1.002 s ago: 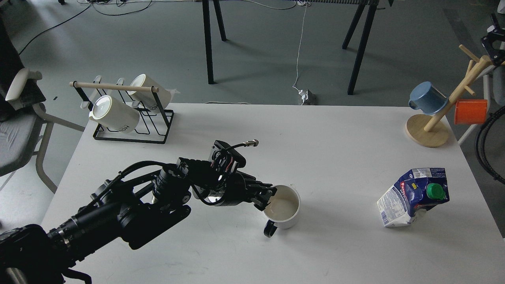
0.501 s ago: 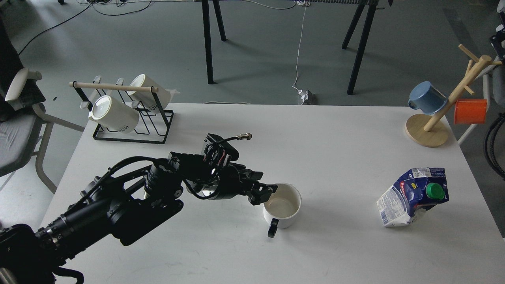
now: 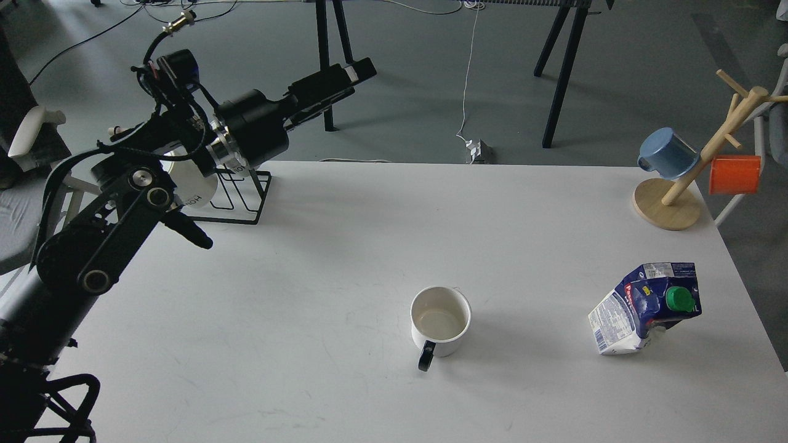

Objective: Place cup and milk with both arms

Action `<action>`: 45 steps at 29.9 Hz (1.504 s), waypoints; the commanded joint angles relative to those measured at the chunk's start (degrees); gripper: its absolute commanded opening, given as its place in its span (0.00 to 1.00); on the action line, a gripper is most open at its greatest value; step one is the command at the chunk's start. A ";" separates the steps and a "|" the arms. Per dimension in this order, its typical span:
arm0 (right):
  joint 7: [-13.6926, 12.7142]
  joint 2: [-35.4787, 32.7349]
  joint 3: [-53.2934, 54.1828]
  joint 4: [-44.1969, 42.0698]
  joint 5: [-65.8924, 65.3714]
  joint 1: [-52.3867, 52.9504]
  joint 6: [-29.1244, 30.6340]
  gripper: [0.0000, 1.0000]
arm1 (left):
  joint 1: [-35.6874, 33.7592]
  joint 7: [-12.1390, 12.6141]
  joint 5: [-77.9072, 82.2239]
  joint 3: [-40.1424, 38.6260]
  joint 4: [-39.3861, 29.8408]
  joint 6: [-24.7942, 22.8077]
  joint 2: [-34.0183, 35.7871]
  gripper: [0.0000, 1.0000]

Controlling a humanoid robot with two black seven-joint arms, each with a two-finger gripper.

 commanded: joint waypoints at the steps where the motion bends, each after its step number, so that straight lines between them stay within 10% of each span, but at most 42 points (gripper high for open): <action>1: -0.01 -2.96 0.02 8.88 5.38 -6.81 0.00 0.99 | 0.13 0.16 -19.80 -1.86 2.87 -0.01 4.09 0.92; 13: 6.93 -8.33 1.16 23.93 15.85 -34.23 0.00 0.99 | 6.46 -0.37 -59.64 -5.81 14.82 -0.01 10.34 0.99; 23: 13.17 -8.33 1.43 25.78 16.12 -53.58 0.00 0.99 | 9.18 -0.02 -62.30 -5.82 16.68 -0.01 11.31 0.99; 45: 11.15 9.59 -9.55 25.16 3.90 -52.98 0.00 0.97 | 12.00 0.33 -61.86 -5.55 16.77 -0.01 12.19 0.99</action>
